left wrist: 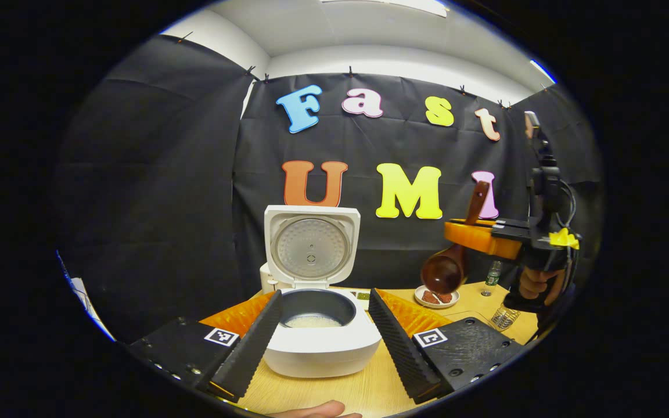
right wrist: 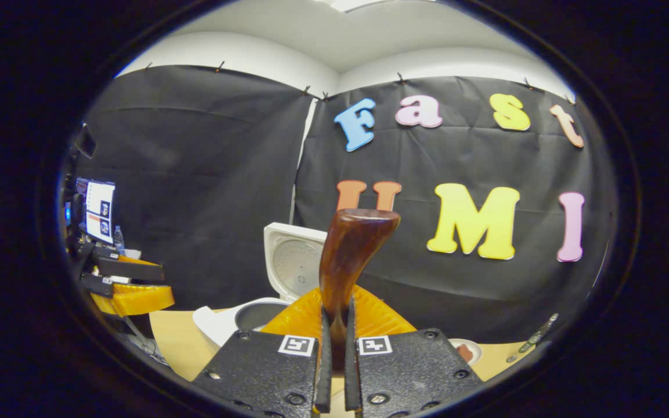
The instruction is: Close the left gripper, press the button to open the rice cooker; take a wooden spoon from the chopstick holder with the right hand, scoop a spoonful of rice and pour it into the rice cooker, then put the wooden spoon back into the chopstick holder.
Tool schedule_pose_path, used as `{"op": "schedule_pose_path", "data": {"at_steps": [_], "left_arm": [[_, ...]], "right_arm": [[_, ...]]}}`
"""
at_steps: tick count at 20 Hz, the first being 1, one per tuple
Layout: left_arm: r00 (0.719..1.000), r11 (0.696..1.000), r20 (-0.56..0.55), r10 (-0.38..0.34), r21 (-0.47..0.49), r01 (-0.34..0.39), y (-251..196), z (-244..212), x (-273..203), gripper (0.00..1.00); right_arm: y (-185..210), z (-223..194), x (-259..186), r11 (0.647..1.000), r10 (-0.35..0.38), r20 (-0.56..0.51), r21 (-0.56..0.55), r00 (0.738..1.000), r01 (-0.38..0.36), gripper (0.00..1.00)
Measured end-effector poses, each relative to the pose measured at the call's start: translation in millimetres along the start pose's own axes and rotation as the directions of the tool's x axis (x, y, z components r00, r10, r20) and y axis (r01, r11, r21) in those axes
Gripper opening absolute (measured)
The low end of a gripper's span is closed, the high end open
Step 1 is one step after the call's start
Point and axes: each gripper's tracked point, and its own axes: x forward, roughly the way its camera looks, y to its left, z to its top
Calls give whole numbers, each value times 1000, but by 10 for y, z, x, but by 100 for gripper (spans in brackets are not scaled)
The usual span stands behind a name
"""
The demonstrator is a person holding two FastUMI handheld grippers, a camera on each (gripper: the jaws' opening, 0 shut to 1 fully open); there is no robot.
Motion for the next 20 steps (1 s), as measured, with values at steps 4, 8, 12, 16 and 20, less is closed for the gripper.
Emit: {"op": "schedule_pose_path", "data": {"at_steps": [4, 8, 12, 16, 20], "left_arm": [[1000, 999, -24, -17, 41, 18, -239, -44, 113, 94], [999, 998, 19, -26, 56, 25, -444, 88, 90, 94], [995, 997, 90, -33, 66, 27, -618, 318, 88, 94], [993, 998, 112, -45, 41, 41, -782, 390, 174, 94], [996, 996, 58, -71, 61, 67, -901, 289, 311, 94]], "right_arm": [[-663, -71, -596, 992, -121, 3, 27, 993, 121, 15], [-1301, -235, -1055, 969, -230, -38, 87, 972, 233, 15], [-1885, -537, -1390, 933, -334, -76, 117, 939, 341, 16], [-2310, -960, -1604, 896, -407, -127, 135, 905, 422, 16], [-2760, -1392, -1782, 840, -509, -159, 124, 846, 529, 16]]}}
